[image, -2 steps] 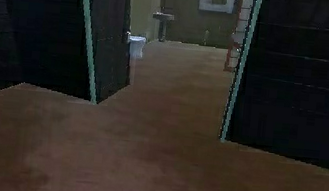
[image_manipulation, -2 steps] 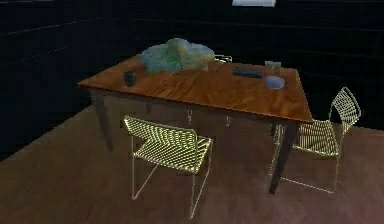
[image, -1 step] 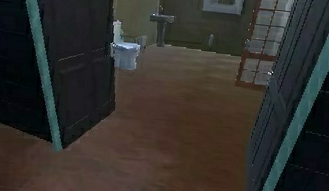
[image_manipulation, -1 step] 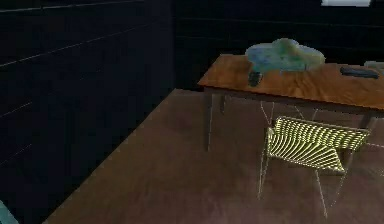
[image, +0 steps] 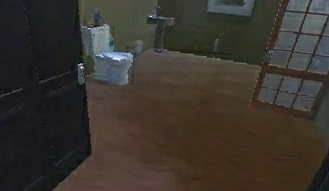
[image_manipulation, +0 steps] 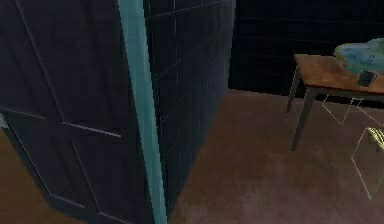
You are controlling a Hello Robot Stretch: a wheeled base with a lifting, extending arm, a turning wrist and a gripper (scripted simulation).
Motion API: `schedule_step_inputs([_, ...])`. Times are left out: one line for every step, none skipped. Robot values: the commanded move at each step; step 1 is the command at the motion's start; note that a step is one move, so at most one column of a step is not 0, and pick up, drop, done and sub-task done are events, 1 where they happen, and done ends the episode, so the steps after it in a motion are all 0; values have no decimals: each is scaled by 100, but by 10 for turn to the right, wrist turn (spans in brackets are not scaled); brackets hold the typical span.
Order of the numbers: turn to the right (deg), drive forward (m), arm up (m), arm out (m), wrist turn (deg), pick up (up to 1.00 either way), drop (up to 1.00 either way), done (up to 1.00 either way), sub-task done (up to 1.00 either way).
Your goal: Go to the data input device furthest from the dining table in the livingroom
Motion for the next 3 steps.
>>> schedule_step_inputs([150, 0, 0, 0, 0, 0, 0, 0, 0])
schedule_step_inputs([0, 100, 0, 0, 0, 0, 0, 0, 0])
schedule_step_inputs([0, 100, 0, 0, 0, 0, 0, 0, 0])
